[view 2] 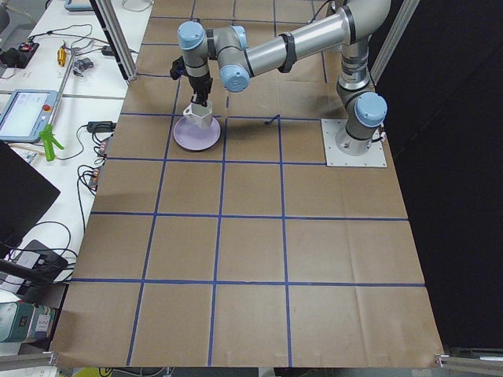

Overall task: Flip cup and place on plate
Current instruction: 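Carry the upright cup with the left gripper over the plate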

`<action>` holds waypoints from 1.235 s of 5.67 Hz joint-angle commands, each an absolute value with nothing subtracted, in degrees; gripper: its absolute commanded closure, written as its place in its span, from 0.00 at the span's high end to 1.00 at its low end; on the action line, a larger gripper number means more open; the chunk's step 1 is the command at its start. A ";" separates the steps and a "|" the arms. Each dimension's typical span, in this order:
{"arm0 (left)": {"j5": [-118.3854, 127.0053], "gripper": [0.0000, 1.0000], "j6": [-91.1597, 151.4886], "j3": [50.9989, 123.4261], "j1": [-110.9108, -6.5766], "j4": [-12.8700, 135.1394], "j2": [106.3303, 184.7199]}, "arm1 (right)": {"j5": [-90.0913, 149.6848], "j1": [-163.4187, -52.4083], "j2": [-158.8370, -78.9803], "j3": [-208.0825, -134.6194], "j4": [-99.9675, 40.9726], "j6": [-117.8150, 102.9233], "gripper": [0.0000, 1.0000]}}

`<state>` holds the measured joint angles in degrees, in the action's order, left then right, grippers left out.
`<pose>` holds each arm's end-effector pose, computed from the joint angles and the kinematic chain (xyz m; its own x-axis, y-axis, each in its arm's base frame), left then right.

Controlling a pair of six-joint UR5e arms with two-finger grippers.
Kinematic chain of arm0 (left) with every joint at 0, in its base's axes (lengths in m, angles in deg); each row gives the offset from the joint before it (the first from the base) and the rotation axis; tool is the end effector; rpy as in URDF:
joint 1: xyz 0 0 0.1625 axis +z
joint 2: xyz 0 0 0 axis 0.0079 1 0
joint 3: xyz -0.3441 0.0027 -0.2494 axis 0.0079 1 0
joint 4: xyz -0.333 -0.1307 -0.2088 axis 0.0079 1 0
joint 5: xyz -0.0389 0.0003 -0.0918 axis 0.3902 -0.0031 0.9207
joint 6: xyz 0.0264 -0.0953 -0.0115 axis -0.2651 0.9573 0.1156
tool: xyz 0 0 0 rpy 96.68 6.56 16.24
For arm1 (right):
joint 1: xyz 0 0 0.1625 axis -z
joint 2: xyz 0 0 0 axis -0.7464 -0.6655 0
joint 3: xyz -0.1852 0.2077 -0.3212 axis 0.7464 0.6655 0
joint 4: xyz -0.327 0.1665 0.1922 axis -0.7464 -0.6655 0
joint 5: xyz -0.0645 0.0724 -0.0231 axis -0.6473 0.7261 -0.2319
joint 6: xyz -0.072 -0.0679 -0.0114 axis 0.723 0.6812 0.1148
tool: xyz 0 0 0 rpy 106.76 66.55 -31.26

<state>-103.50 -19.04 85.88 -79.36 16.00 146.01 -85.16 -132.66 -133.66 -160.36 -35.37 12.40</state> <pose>-0.0292 -0.6283 0.3285 -0.9096 0.4108 0.0619 0.4100 0.9117 -0.0244 0.0780 -0.5333 0.4962 -0.9989 0.0371 0.0288 0.0395 0.9956 0.0845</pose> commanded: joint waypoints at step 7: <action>-106.08 0.69 -20.25 88.35 -81.81 7.52 152.82 | -85.16 -132.66 -133.65 -160.36 -35.37 12.40 1.00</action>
